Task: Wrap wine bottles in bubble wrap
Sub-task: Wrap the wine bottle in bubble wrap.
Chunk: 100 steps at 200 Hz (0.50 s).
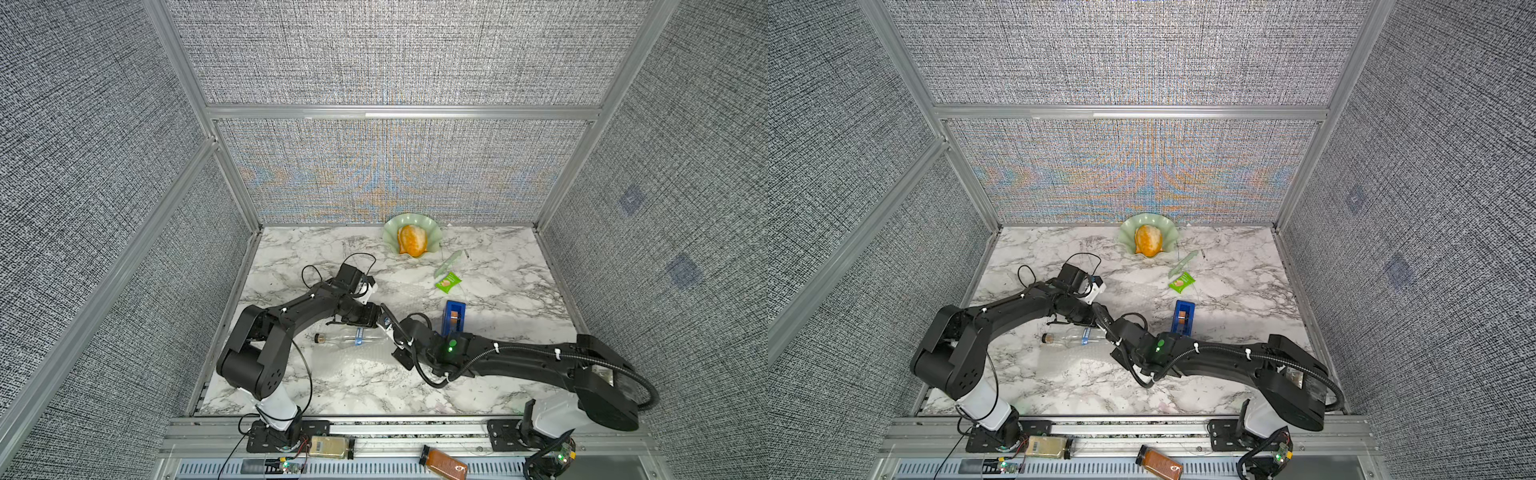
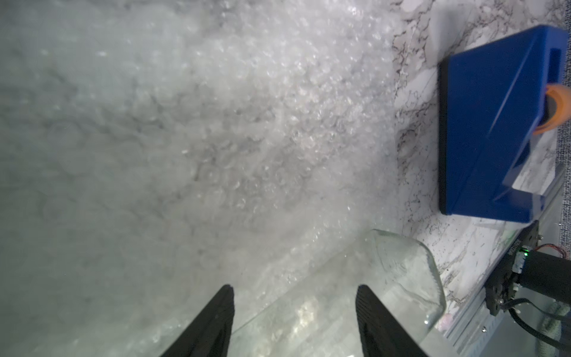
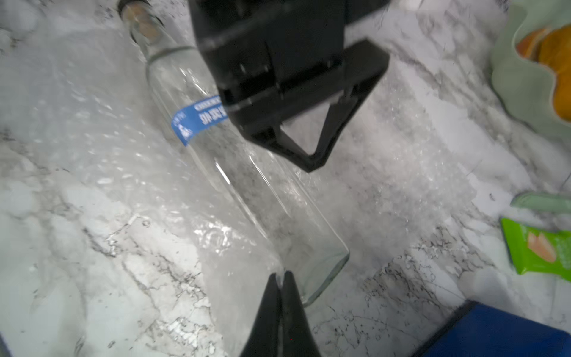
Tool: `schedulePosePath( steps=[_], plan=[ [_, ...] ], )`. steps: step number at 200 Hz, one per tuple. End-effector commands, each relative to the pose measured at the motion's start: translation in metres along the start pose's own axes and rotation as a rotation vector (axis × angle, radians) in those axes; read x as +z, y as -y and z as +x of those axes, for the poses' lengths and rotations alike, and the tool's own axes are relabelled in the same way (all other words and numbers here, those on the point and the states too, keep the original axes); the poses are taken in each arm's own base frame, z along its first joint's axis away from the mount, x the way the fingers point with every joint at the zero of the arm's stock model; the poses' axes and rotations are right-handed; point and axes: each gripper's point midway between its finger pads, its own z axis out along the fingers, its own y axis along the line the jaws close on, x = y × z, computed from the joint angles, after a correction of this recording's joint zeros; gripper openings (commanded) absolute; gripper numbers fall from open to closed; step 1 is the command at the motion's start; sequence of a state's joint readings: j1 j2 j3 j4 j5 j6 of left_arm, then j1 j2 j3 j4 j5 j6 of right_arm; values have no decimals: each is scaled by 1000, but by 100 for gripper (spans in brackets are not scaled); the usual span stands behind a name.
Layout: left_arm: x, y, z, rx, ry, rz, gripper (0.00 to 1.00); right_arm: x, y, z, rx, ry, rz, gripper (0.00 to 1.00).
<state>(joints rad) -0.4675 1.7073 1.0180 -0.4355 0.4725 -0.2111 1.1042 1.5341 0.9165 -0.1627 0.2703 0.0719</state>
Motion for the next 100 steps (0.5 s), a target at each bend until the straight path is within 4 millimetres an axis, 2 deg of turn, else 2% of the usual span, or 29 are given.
schedulePosePath(
  steps=[1, 23, 52, 75, 100],
  plan=[
    [3, -6, -5, 35, -39, -10, 65, 7, -3, -7, 80, -11, -93, 0],
    [4, -11, -14, 52, -45, -14, 66, 18, 6, -5, 123, -31, -115, 0],
    [-4, -21, -25, 46, -37, -18, 66, 21, 15, -10, 163, -13, -136, 0],
    [-21, -26, -40, 99, 6, -52, 67, 24, 18, -8, 188, -23, -154, 0],
    [-56, -15, -57, 242, 131, -99, 68, 32, 19, -2, 212, -53, -181, 0]
  ],
)
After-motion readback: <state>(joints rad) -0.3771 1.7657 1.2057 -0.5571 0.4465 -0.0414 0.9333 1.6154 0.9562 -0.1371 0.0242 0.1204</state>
